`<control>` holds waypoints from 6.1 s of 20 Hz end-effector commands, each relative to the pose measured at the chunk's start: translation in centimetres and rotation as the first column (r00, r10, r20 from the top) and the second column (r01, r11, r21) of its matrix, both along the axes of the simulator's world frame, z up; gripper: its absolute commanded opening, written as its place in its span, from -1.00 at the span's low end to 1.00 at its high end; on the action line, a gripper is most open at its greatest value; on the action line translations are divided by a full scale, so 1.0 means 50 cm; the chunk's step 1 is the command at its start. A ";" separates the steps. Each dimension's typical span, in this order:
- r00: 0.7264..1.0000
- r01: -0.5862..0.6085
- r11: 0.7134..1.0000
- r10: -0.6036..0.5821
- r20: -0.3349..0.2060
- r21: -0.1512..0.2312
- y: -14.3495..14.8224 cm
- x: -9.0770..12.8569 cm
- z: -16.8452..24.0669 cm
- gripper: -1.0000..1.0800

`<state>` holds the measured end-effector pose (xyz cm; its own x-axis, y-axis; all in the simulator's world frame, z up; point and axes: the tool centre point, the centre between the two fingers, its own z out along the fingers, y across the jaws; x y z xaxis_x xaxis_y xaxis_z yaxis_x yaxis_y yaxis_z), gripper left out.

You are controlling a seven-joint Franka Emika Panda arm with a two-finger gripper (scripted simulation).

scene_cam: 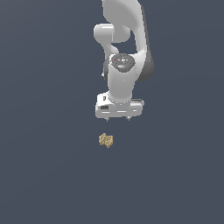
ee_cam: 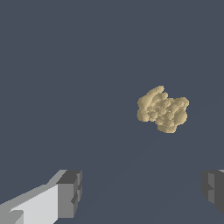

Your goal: Pick up the object and move it to a goal position.

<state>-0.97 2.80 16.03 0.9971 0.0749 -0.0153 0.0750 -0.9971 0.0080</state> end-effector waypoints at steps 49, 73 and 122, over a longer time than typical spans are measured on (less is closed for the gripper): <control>0.782 -0.623 0.782 0.623 0.008 0.005 -0.036 0.067 -0.067 0.92; 0.460 -0.888 0.460 0.888 0.014 0.009 -0.118 0.105 -0.126 0.92; 0.451 -0.893 0.450 0.893 0.014 0.009 -0.174 0.082 -0.073 -1.00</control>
